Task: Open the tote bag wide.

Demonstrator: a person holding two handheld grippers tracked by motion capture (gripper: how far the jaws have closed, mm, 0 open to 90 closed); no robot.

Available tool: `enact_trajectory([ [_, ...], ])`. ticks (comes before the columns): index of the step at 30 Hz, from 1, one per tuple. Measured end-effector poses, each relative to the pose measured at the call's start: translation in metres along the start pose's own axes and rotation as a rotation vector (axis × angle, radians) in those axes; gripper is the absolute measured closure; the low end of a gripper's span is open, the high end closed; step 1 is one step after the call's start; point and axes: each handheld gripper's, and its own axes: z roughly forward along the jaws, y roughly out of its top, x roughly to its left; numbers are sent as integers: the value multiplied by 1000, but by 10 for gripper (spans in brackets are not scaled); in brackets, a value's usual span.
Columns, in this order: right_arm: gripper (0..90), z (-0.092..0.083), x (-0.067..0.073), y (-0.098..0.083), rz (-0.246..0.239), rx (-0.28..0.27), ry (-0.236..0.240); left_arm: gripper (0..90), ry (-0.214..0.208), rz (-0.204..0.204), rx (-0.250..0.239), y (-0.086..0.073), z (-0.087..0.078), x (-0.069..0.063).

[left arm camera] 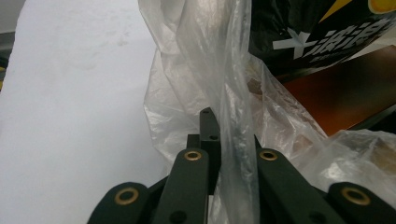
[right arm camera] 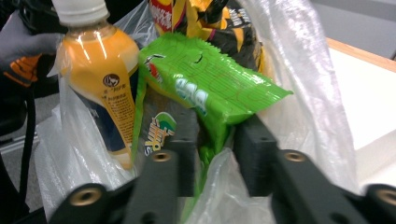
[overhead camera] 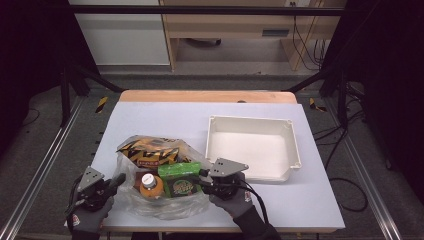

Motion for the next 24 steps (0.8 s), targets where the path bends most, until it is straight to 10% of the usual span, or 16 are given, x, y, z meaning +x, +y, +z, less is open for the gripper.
enact_trajectory([
  [3, 509, -6, -2, 2, 24, -17, -3, 870, 0, -1, 0, 0, 0, 0],
  [13, 418, -43, 1, 22, 37, -116, -23, 870, 1, -1, 2, 0, 0, 0],
  [18, 605, -50, 8, 35, 59, -138, -6, 870, 1, 0, 3, 0, 0, 0],
  [24, 794, -40, 17, 23, 66, -29, 44, 870, 0, 1, 3, 0, 0, 0],
])
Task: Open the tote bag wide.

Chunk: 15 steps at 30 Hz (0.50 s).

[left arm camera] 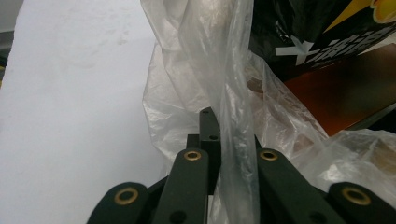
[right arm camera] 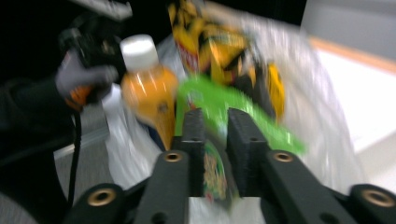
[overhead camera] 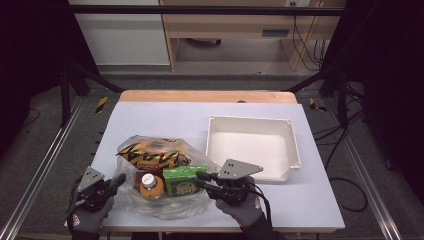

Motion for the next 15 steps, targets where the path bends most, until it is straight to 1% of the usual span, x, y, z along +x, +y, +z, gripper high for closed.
enact_trajectory([
  [1, 819, -1, -2, -5, 6, 26, -8, 870, 0, 0, 0, 0, 0, 0],
  [2, 838, -1, -3, -9, 16, 41, -13, 870, 0, -1, 1, 0, 0, 0],
  [3, 856, -3, -7, -15, 30, 63, -29, 870, 1, -1, 1, 0, 0, 0],
  [4, 865, -3, -9, -18, 39, 74, -40, 870, 1, -2, 0, 0, 1, 0],
  [7, 873, -4, -18, -30, 62, 113, -98, 870, 1, 0, 4, 0, 1, 0],
  [8, 872, -4, -20, -32, 66, 117, -107, 870, 2, 1, 4, 0, 1, 0],
  [9, 869, -2, -23, -35, 76, 117, -112, 870, 2, 1, 5, 0, 1, 0],
  [11, 852, 2, -26, -37, 95, 105, -93, 870, 3, 2, 4, 0, 1, 0],
  [12, 836, 4, -27, -38, 99, 92, -79, 870, 3, 1, 4, 0, 1, 0],
  [14, 808, 5, -27, -38, 108, 64, -69, 870, 1, -2, 2, 0, 1, 0],
  [15, 792, 4, -26, -37, 113, 40, -66, 870, 1, -1, 3, 0, 1, 0],
])
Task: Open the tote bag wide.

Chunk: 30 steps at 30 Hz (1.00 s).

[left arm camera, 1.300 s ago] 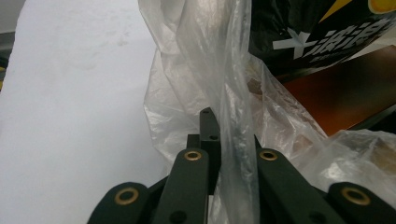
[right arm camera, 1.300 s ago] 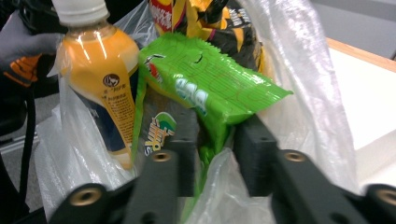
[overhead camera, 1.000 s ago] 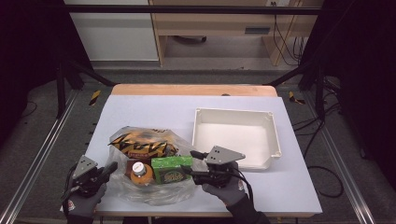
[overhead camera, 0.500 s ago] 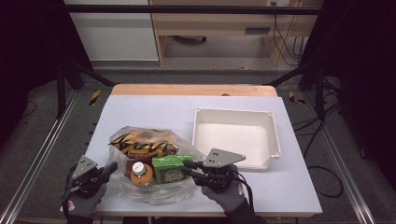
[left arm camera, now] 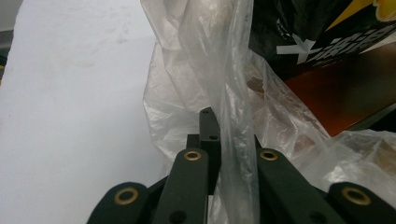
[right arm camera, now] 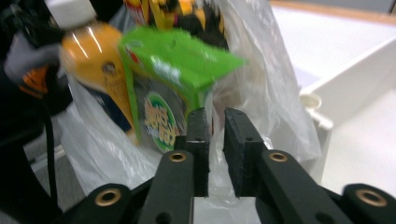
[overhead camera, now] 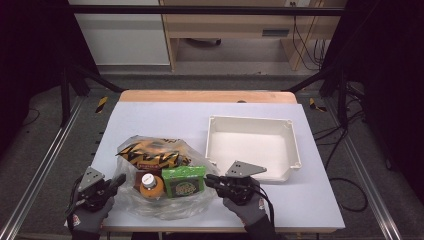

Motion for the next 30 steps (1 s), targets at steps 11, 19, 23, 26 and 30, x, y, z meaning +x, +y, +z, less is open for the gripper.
enact_trajectory([
  [11, 518, 9, 6, 4, -16, -15, 40, 870, 2, 0, -1, 0, 0, 0],
  [19, 528, 31, 6, 13, -27, 4, 82, 869, 0, 1, -1, 0, 0, 0],
  [23, 624, 36, 10, 16, -52, 23, 78, 870, 0, 2, -2, 0, 0, 0],
  [26, 735, 33, 10, 16, -59, 27, 81, 869, 0, 2, -4, 0, 0, 0],
  [30, 768, 29, 12, 17, -77, 13, 94, 866, 1, 1, -8, 0, -1, 0],
])
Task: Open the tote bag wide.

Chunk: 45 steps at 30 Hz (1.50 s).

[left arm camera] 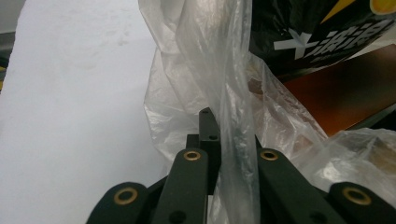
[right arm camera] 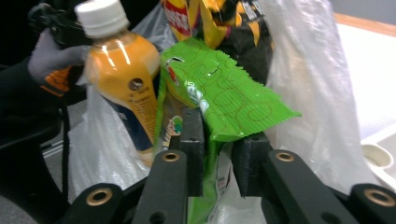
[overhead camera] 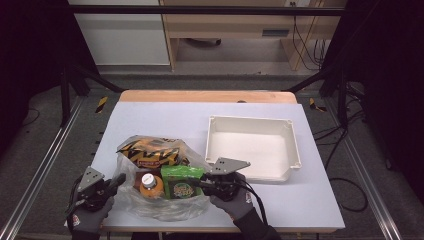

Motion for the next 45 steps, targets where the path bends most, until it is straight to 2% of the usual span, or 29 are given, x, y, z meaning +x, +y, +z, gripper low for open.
enact_trajectory([
  [5, 778, -7, 4, 3, -26, -28, 13, 863, 2, 2, -9, 0, -1, 0],
  [17, 776, -31, 15, 27, -89, -137, 13, 851, 4, -1, -14, 1, -1, 0],
  [20, 774, -35, 14, 33, -88, -163, 7, 851, 4, 2, -12, 1, -1, 0],
  [26, 772, -37, 18, 45, -116, -174, 1, 847, 4, 1, -15, 1, -1, 0],
  [32, 768, -44, 17, 50, -125, -182, -23, 847, 3, 0, -16, 1, -1, 0],
  [36, 768, -50, 14, 51, -108, -211, -30, 847, 3, 5, -12, 1, -1, -1],
  [45, 768, -48, 18, 62, -121, -269, -30, 845, 0, 5, -12, 1, 0, 0],
])
